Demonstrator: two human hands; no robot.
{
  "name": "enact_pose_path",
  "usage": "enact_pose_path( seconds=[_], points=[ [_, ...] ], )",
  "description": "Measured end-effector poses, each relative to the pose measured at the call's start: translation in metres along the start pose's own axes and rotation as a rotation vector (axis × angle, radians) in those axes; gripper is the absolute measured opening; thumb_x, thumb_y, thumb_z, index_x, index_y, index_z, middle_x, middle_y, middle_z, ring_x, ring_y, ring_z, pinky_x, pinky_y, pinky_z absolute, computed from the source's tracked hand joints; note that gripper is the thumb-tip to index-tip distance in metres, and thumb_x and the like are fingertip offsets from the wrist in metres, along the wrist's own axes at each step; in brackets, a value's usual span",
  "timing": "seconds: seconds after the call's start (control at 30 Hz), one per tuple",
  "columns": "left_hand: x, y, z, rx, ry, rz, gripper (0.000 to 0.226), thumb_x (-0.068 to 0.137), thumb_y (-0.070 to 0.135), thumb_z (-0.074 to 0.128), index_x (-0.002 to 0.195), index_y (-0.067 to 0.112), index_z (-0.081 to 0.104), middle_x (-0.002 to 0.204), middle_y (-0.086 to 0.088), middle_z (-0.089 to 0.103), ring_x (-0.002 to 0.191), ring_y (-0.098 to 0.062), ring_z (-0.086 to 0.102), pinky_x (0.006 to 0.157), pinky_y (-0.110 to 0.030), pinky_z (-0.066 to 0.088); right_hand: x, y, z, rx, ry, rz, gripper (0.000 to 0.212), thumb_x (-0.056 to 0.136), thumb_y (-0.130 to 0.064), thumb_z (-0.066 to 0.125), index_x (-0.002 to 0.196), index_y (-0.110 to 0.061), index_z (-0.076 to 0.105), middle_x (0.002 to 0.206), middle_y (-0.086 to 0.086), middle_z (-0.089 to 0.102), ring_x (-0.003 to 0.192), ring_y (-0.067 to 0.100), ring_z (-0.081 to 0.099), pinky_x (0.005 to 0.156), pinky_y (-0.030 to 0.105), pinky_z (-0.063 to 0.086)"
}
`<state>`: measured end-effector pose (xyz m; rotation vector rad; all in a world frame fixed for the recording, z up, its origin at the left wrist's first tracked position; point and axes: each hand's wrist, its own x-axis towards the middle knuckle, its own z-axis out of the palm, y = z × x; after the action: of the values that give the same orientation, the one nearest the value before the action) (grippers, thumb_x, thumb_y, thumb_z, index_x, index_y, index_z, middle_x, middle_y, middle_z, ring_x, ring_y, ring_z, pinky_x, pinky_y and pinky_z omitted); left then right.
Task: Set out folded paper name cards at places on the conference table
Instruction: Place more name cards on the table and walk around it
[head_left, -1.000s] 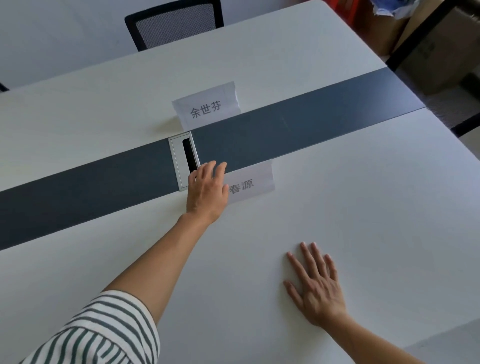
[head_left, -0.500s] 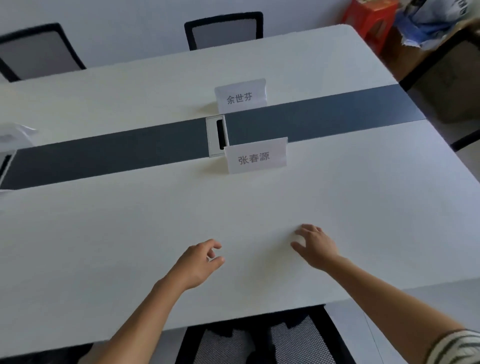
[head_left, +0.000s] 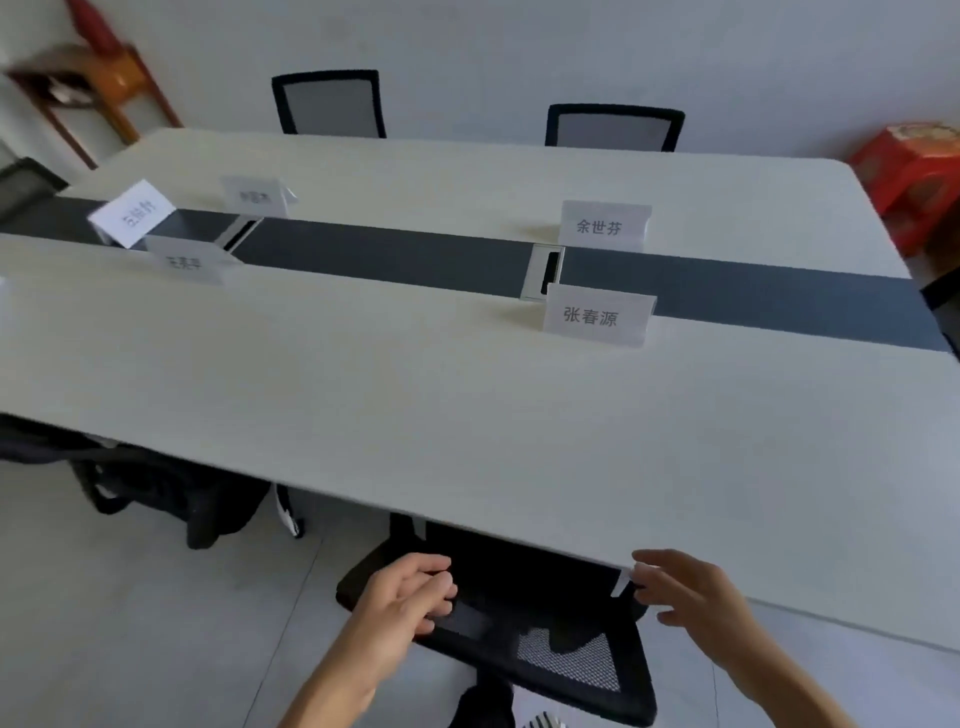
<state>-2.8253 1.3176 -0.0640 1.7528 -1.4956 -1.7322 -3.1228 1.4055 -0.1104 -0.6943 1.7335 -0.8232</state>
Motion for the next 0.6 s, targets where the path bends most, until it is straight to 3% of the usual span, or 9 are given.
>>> enact_pose_path(
  seconds=[0.17, 0.27, 0.33, 0.5, 0.6],
  points=[
    [-0.081, -0.056, -0.003, -0.221, 0.143, -0.083, 0.018, 0.089, 0.022, 0.061, 0.105, 0.016, 0.067, 0.091, -0.004, 0.076, 0.085, -0.02, 0.072, 0.075, -0.032, 0.055, -0.031, 0.014, 0.036, -0.1, -0.154, -0.024, 0.013, 0.088, -0.019, 0.063, 0.099, -0.021, 0.069, 0.087, 0.0, 0.075, 0.078, 0.013, 0.072, 0.066, 0.027, 0.048],
    [-0.126, -0.082, -0.022, -0.353, 0.262, -0.101, 0.042, 0.066, 0.036, 0.069, 0.101, 0.013, 0.068, 0.089, -0.008, 0.076, 0.085, -0.026, 0.072, 0.073, -0.034, 0.054, -0.048, -0.002, 0.068, -0.163, -0.287, -0.089, 0.014, 0.087, -0.016, 0.065, 0.101, -0.017, 0.069, 0.087, 0.01, 0.075, 0.077, 0.023, 0.071, 0.061, 0.026, 0.047],
    [-0.152, -0.1, -0.038, -0.424, 0.367, -0.09, 0.046, 0.06, 0.037, 0.068, 0.099, 0.012, 0.069, 0.088, -0.009, 0.076, 0.084, -0.028, 0.072, 0.073, -0.036, 0.053, -0.058, -0.02, 0.092, -0.214, -0.373, -0.135, 0.014, 0.088, -0.018, 0.064, 0.102, -0.018, 0.068, 0.089, 0.015, 0.073, 0.077, 0.025, 0.069, 0.063, 0.026, 0.048],
    [-0.209, -0.142, -0.09, -0.554, 0.579, -0.065, 0.027, 0.08, 0.024, 0.07, 0.103, 0.009, 0.068, 0.09, -0.012, 0.076, 0.086, -0.03, 0.072, 0.077, -0.04, 0.052, -0.08, -0.065, 0.171, -0.32, -0.513, -0.269, 0.012, 0.089, -0.021, 0.062, 0.099, -0.026, 0.068, 0.089, 0.003, 0.076, 0.086, 0.018, 0.071, 0.075, 0.03, 0.054],
    [-0.243, -0.172, -0.129, -0.604, 0.683, -0.047, 0.038, 0.068, 0.031, 0.067, 0.1, 0.011, 0.069, 0.091, -0.012, 0.076, 0.085, -0.029, 0.073, 0.074, -0.038, 0.054, -0.093, -0.081, 0.232, -0.328, -0.574, -0.311, 0.014, 0.089, -0.016, 0.062, 0.102, -0.017, 0.068, 0.088, 0.012, 0.075, 0.088, 0.03, 0.069, 0.068, 0.03, 0.051]
  ],
)
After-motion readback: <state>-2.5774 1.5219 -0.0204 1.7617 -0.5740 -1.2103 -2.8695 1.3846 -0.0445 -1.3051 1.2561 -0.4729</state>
